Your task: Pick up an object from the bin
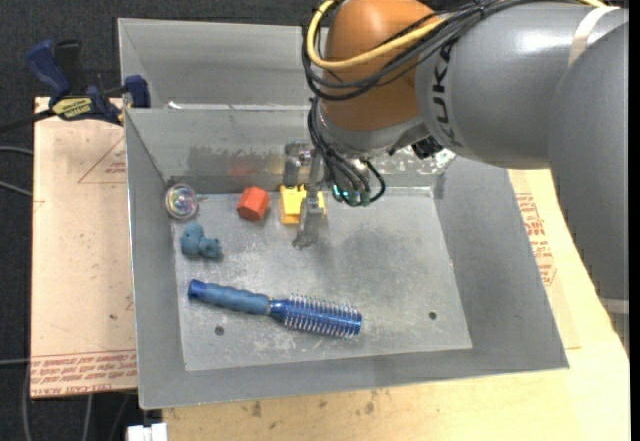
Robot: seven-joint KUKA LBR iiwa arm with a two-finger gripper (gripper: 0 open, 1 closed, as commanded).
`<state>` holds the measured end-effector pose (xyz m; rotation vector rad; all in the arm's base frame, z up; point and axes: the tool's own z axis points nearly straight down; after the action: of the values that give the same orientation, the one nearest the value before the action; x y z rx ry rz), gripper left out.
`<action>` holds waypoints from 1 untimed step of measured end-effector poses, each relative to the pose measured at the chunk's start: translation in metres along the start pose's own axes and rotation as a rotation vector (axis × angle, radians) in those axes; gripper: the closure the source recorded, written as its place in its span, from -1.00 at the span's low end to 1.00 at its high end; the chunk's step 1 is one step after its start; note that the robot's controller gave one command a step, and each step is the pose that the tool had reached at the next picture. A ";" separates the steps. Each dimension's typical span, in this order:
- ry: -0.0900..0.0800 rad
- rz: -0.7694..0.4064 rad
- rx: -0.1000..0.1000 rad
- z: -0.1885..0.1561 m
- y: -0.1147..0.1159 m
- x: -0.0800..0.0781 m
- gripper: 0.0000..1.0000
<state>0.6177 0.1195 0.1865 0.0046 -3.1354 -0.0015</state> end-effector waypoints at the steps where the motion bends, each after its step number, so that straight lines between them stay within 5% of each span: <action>1: 0.001 -0.117 0.000 0.060 0.041 0.057 -1.00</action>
Offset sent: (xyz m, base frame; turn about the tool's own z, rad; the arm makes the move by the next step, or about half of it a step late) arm -0.0547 0.0386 -0.0560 -0.1134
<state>0.5601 0.1608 0.1271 0.1879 -3.1291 -0.0019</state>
